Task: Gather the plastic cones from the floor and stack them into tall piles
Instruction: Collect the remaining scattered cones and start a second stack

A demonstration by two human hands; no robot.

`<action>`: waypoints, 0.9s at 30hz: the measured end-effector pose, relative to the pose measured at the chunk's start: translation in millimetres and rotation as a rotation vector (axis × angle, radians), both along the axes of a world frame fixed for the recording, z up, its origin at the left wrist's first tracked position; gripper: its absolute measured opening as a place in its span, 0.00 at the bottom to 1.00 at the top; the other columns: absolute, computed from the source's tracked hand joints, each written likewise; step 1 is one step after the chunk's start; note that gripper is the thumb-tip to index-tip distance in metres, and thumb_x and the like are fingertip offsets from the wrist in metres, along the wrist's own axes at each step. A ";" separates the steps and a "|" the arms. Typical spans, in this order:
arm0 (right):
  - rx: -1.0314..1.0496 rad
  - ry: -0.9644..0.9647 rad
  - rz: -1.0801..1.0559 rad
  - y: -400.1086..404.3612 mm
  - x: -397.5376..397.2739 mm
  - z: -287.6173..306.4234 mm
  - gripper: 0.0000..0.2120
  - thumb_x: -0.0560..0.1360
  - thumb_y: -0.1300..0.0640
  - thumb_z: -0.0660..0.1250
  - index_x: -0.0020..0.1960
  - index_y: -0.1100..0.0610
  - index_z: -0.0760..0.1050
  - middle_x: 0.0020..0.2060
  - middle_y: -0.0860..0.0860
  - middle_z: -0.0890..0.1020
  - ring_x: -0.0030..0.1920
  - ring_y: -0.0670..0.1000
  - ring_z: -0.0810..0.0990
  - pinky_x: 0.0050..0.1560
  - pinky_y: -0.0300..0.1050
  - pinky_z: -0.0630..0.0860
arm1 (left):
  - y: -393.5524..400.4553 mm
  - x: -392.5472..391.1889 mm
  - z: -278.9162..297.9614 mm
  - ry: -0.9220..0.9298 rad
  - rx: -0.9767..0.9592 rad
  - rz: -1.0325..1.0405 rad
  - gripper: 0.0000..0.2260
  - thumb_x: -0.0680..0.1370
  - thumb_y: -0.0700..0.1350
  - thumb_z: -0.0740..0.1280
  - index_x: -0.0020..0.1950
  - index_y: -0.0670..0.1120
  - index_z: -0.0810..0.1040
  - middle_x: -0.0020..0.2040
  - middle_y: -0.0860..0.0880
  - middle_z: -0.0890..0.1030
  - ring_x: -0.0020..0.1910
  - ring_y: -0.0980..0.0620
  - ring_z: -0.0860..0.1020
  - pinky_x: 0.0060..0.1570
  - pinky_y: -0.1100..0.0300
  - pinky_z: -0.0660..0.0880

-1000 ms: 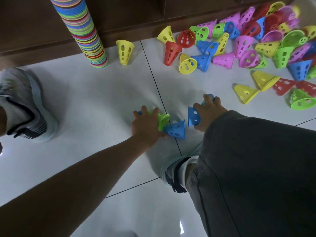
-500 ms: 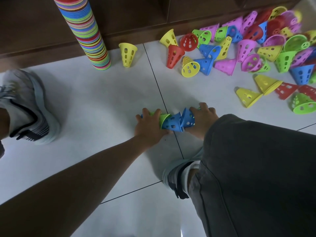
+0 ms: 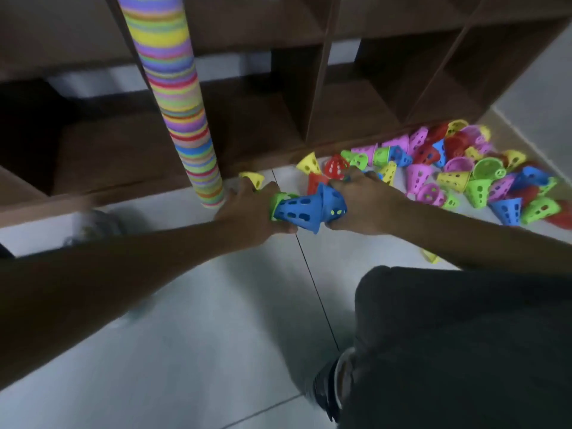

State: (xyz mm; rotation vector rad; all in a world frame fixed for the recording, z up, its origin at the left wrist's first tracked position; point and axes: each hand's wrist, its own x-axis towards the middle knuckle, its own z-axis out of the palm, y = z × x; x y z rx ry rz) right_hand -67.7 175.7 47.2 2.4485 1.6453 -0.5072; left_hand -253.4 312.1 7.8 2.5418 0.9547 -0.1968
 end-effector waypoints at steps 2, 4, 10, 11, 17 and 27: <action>0.020 -0.030 0.025 17.4 0.5 41.2 0.32 0.67 0.38 0.72 0.67 0.47 0.70 0.61 0.54 0.70 0.60 0.62 0.73 0.63 0.55 0.73 | 18.8 0.5 36.7 0.007 -0.021 0.019 0.39 0.66 0.74 0.68 0.73 0.62 0.64 0.63 0.43 0.67 0.64 0.40 0.71 0.64 0.44 0.73; 0.042 -0.042 0.048 33.3 -0.6 81.2 0.31 0.66 0.37 0.73 0.64 0.47 0.71 0.61 0.54 0.70 0.59 0.61 0.74 0.61 0.54 0.75 | 37.2 -2.2 71.1 -0.023 -0.041 0.025 0.37 0.62 0.77 0.67 0.66 0.63 0.67 0.58 0.44 0.71 0.59 0.42 0.75 0.59 0.47 0.76; 0.167 -0.056 0.152 80.9 -27.5 175.6 0.30 0.60 0.31 0.73 0.56 0.45 0.72 0.58 0.53 0.72 0.57 0.58 0.77 0.62 0.53 0.75 | 78.3 -35.6 163.9 -0.133 -0.017 0.029 0.34 0.56 0.80 0.63 0.53 0.60 0.69 0.52 0.49 0.76 0.53 0.46 0.76 0.52 0.50 0.77; 0.195 -0.053 0.166 87.2 -33.2 186.7 0.30 0.63 0.34 0.75 0.58 0.46 0.73 0.59 0.52 0.71 0.57 0.57 0.77 0.63 0.53 0.75 | 84.8 -43.8 173.9 -0.168 -0.011 0.036 0.34 0.56 0.80 0.62 0.53 0.60 0.71 0.52 0.50 0.77 0.53 0.47 0.77 0.54 0.48 0.78; 0.311 -0.001 0.233 119.8 -65.7 238.0 0.24 0.65 0.41 0.77 0.55 0.40 0.69 0.61 0.50 0.69 0.60 0.55 0.75 0.65 0.53 0.73 | 107.8 -88.9 223.7 -0.319 -0.136 0.048 0.22 0.72 0.67 0.71 0.63 0.65 0.73 0.55 0.60 0.82 0.60 0.51 0.77 0.64 0.50 0.72; 0.486 0.025 0.176 167.9 -88.7 292.2 0.24 0.60 0.39 0.73 0.53 0.46 0.74 0.55 0.49 0.72 0.56 0.51 0.76 0.61 0.47 0.74 | 146.6 -120.1 245.5 -0.574 -0.541 0.017 0.21 0.78 0.56 0.72 0.70 0.56 0.74 0.65 0.54 0.80 0.66 0.55 0.78 0.69 0.51 0.73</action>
